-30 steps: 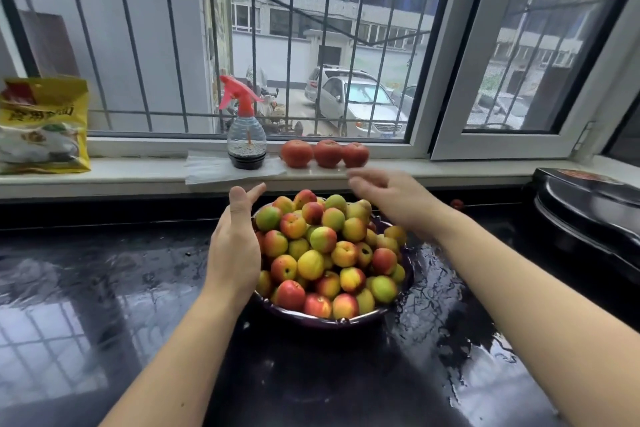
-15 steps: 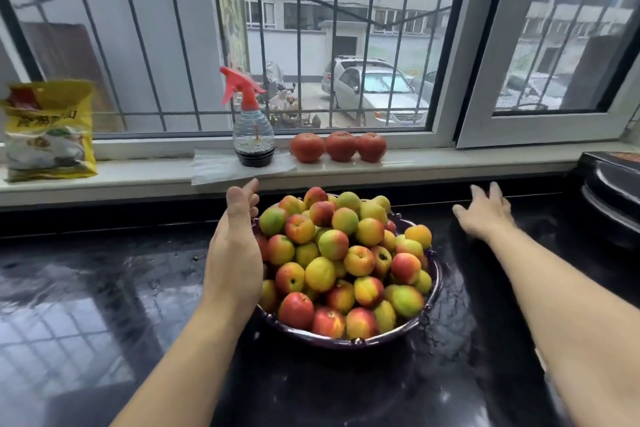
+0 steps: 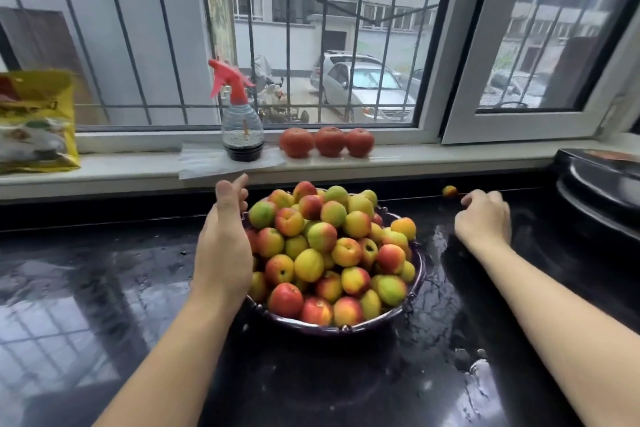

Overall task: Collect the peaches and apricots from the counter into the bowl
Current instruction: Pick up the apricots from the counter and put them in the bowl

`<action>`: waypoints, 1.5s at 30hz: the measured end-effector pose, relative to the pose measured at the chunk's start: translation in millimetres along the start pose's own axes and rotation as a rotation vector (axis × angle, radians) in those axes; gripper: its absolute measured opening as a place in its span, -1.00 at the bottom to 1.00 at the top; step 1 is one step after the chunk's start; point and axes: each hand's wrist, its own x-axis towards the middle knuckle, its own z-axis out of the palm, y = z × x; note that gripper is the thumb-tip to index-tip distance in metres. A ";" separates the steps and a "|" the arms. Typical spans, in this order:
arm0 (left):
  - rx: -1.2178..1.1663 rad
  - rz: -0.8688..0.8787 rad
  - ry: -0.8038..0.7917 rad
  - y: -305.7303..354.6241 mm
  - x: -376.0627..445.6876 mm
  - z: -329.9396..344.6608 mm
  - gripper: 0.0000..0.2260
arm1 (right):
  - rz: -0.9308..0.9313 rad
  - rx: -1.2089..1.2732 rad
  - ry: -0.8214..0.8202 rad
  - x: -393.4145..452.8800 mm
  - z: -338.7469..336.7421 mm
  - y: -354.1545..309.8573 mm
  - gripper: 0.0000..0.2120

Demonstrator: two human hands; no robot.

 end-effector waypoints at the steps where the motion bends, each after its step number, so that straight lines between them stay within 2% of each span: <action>1: -0.003 -0.001 0.002 0.1 0.0 0.3 -0.21 | 0.024 0.015 -0.022 4.1 -2.6 0.7 -0.67; 6: -0.001 -0.008 0.002 0.3 -0.8 -0.2 -0.23 | -0.039 -0.003 -0.319 16.8 14.6 -9.0 -0.44; 11: 0.006 -0.012 0.004 0.8 -2.7 0.9 -0.26 | -0.053 -0.143 -0.444 40.1 33.3 -8.8 -0.37; 13: 0.007 -0.014 0.012 0.9 -0.3 0.0 -0.26 | -0.064 -0.145 -0.352 35.6 35.4 -12.0 -0.45; 16: 0.002 -0.017 0.026 0.8 0.0 0.1 -0.25 | -0.157 -0.150 0.015 14.1 36.4 -10.4 -0.65; 17: -0.001 -0.016 0.025 0.5 -0.7 0.0 -0.25 | -0.167 -0.161 0.071 11.9 35.0 -8.2 -0.67; 18: -0.002 -0.016 0.019 0.4 -1.3 -0.2 -0.25 | -0.144 -0.157 0.049 11.8 33.1 -6.7 -0.64; 21: 0.001 -0.014 0.004 0.7 -2.6 -0.7 -0.24 | -0.012 -0.104 -0.238 23.2 29.1 -1.9 -0.44; 23: -0.009 -0.016 0.010 1.1 -2.1 -0.7 -0.25 | -0.043 -0.121 -0.364 32.7 27.6 2.0 -0.44; 27: -0.015 -0.019 0.021 0.7 -0.6 -0.2 -0.28 | -0.108 -0.082 -0.184 29.2 25.8 6.8 -0.60; 31: -0.022 -0.020 0.024 -0.8 -0.5 0.5 -0.33 | -0.139 -0.230 -0.387 20.2 29.9 6.6 -0.57; 35: -0.001 -0.018 0.016 -0.5 -1.0 -0.5 -0.34 | -0.048 -0.265 -0.383 8.2 14.2 5.1 -0.58; 37: 0.013 -0.015 0.010 -0.9 -1.6 -1.6 -0.32 | -0.018 -0.166 -0.325 -1.3 -1.5 -2.8 -0.64; 38: 0.016 -0.013 0.006 -0.9 -1.6 -1.7 -0.30 | -0.018 -0.032 -0.297 -6.3 -11.6 -11.5 -0.66; 40: 0.009 -0.019 0.003 -0.6 -1.6 -1.8 -0.28 | -0.056 0.390 -0.290 -17.7 -35.0 -36.1 -0.71; 42: 0.012 -0.022 0.004 -0.1 -1.4 -1.5 -0.29 | -0.161 0.779 -0.411 -35.0 -61.1 -67.0 -0.73; 43: 0.017 -0.021 0.004 0.0 -1.3 -1.5 -0.29 | -0.238 0.815 -0.459 -43.4 -69.5 -80.0 -0.73; 45: 0.016 -0.021 0.003 -0.2 -1.3 -2.0 -0.31 | -0.331 0.727 -0.505 -58.9 -74.7 -100.6 -0.78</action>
